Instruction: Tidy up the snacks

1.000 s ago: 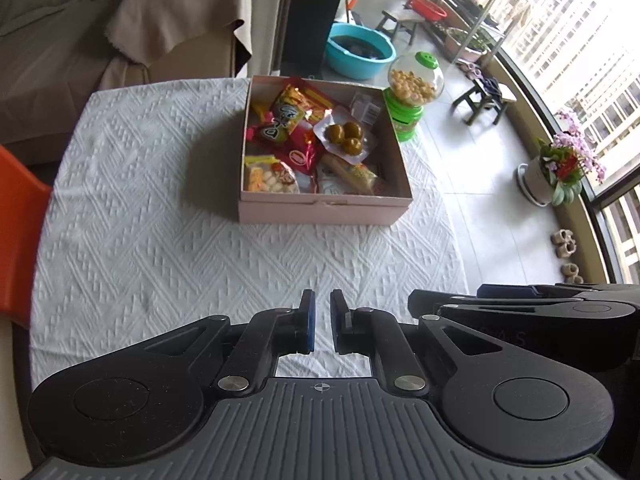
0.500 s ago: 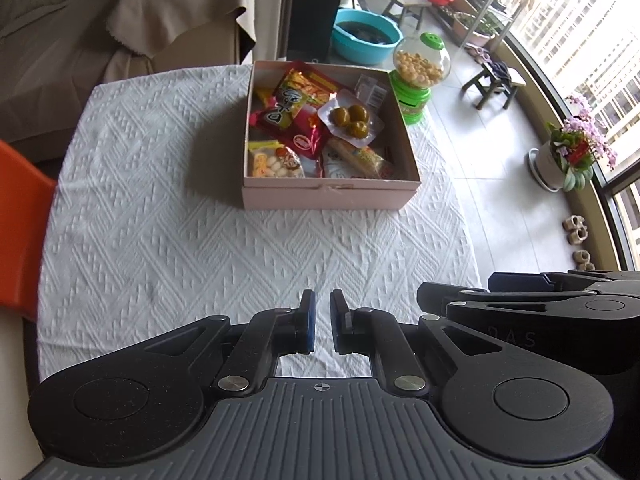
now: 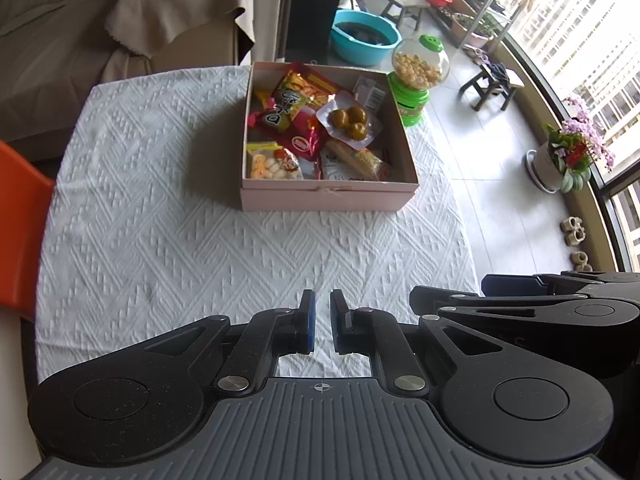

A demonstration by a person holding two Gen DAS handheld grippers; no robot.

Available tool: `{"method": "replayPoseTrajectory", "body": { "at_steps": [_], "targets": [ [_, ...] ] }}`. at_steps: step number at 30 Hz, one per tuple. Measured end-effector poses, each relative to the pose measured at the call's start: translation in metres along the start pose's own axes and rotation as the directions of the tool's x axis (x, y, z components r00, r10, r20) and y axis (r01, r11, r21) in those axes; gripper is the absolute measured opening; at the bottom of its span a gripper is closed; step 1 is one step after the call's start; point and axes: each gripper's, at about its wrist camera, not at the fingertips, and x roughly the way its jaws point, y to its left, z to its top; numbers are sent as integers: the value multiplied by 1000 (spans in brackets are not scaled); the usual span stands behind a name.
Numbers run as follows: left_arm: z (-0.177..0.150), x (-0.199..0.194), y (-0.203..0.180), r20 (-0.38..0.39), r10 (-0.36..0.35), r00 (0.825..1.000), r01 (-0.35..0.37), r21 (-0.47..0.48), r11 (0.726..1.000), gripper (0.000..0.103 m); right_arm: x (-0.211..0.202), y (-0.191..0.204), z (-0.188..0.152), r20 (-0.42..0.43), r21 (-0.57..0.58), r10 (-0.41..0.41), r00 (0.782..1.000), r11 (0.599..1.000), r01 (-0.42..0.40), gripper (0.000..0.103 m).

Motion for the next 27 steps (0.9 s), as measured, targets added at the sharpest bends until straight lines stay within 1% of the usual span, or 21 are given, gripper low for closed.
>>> {"method": "replayPoseTrajectory", "body": {
  "at_steps": [10,17,23,27],
  "targets": [
    [4,-6,-2,20,11,1000,-11,8,1000,10,-6,-1,0,19,4,11,1000,1000,-11,69],
    [5,-6,-5,17,10,1000,-11,20,1000,10,-8,1,2,27,2,16,999,1000,-16,69],
    [5,-2,-4,11,5,1000,-6,12,1000,10,-7,-1,4,27,3,11,1000,1000,-11,69],
    [6,-2,-5,20,6,1000,-6,19,1000,10,-4,-4,5,23,8,8,1000,1000,-8,69]
  ]
}}
